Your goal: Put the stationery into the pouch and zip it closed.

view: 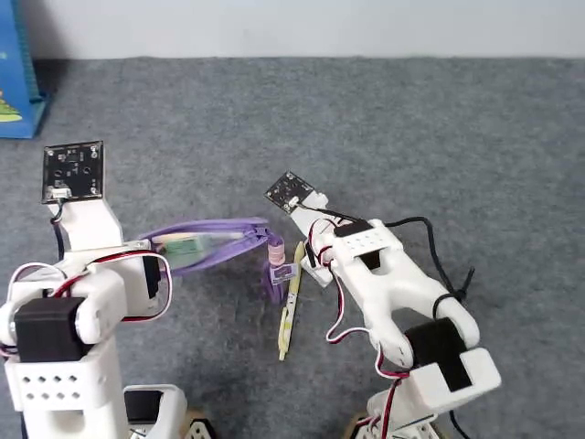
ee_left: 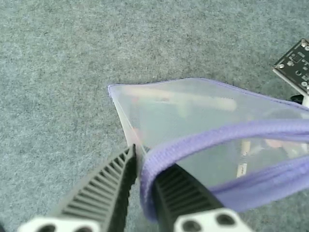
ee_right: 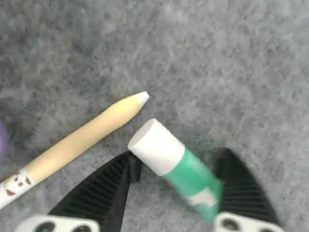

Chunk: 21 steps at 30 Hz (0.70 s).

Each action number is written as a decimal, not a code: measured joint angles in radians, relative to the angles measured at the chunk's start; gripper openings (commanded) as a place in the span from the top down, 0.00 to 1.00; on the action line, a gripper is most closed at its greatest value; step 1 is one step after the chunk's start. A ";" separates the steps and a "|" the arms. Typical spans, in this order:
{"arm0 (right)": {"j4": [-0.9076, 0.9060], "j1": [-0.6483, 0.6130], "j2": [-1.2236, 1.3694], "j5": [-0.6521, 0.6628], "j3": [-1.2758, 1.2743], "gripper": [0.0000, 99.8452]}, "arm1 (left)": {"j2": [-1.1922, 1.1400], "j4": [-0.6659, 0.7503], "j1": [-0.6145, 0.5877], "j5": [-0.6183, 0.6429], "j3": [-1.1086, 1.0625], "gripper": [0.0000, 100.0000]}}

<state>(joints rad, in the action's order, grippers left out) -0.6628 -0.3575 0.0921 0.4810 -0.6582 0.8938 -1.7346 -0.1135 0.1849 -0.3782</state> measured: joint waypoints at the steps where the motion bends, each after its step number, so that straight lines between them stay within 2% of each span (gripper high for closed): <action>1: 0.000 0.000 0.000 0.000 0.000 0.97 | 0.000 0.000 0.000 0.000 0.000 0.99; 3: 0.000 0.009 -0.003 0.000 0.002 0.99 | 0.000 0.000 0.000 0.000 0.000 0.99; 11: -0.035 0.031 -0.018 0.000 0.017 0.99 | 0.000 0.000 0.000 0.000 0.000 0.99; 21: -0.265 0.137 -0.278 -0.002 0.015 0.99 | 0.000 0.000 0.000 0.000 0.000 0.99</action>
<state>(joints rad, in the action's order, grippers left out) -0.9283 -0.2209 -0.1857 0.4795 -0.6429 0.8938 -1.7346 -0.1135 0.1849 -0.3782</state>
